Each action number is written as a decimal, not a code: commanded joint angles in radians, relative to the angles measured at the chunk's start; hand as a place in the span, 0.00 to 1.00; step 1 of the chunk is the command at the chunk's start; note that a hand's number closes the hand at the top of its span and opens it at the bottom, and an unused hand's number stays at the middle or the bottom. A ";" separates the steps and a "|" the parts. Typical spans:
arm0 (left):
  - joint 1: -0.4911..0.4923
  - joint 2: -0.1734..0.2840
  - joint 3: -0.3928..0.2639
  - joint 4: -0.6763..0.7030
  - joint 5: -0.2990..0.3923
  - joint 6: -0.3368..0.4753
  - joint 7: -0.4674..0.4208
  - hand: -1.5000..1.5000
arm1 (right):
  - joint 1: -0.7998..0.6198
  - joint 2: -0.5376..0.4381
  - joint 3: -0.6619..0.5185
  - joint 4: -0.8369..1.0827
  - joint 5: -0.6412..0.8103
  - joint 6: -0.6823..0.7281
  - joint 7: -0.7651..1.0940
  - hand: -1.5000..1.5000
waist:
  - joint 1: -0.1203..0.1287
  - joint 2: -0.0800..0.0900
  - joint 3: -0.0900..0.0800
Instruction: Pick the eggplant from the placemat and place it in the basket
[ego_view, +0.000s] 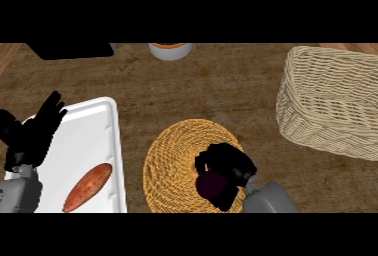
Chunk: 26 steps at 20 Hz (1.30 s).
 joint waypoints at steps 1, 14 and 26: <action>0.028 0.012 0.024 -0.004 0.008 0.005 -0.001 0.50 | 0.216 0.008 0.011 -0.107 0.071 -0.116 0.222 1.00 | -0.030 0.009 -0.001; -0.003 -0.018 -0.014 -0.045 0.006 0.003 0.025 0.50 | 0.745 0.003 0.431 -0.950 0.046 -0.447 0.387 1.00 | 0.018 0.027 0.001; 0.023 -0.039 -0.053 -0.086 -0.010 -0.010 0.018 0.50 | 0.663 0.007 0.464 -1.301 0.336 -0.297 0.748 1.00 | 0.072 0.041 -0.001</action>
